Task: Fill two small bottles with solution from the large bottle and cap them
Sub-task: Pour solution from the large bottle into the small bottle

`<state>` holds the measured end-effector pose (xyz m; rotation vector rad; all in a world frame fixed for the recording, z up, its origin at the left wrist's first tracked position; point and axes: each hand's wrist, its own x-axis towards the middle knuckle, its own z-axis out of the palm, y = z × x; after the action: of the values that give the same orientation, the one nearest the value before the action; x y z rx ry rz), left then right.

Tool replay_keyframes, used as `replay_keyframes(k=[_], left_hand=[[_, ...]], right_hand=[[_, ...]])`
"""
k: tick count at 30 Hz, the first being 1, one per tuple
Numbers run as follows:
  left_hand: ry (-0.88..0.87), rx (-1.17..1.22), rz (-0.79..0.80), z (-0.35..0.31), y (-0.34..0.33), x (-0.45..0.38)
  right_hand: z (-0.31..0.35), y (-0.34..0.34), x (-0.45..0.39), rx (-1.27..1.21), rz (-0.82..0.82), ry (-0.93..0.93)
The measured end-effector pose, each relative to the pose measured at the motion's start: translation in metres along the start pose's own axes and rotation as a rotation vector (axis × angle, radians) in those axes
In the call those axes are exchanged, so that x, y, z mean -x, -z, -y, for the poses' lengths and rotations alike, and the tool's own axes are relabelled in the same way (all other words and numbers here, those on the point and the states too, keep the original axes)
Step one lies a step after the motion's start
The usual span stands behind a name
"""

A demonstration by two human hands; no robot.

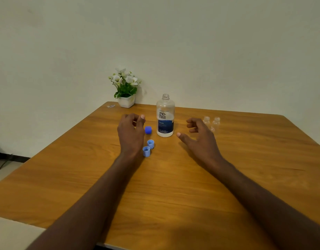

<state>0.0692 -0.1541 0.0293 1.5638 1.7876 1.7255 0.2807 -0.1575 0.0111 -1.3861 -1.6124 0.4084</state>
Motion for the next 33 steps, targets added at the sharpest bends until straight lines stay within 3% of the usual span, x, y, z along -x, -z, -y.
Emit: replay_keyframes(k=[8,17,24,33], left_hand=[[0.156,0.145,0.044,0.027,-0.013,-0.018],[0.097,0.167,0.054,0.022,-0.012,-0.016],[-0.076,0.207,-0.017,0.006,-0.004,-0.005],[-0.321,0.354,-0.063,-0.058,-0.031,0.044]], right_hand=[[0.013,-0.060,-0.038,-0.245,0.127,-0.091],[0.017,-0.072,-0.048,-0.366,-0.010,-0.078],[0.021,-0.037,-0.022,-0.401,-0.095,-0.062],[0.003,0.069,0.017,-0.372,-0.260,0.008]])
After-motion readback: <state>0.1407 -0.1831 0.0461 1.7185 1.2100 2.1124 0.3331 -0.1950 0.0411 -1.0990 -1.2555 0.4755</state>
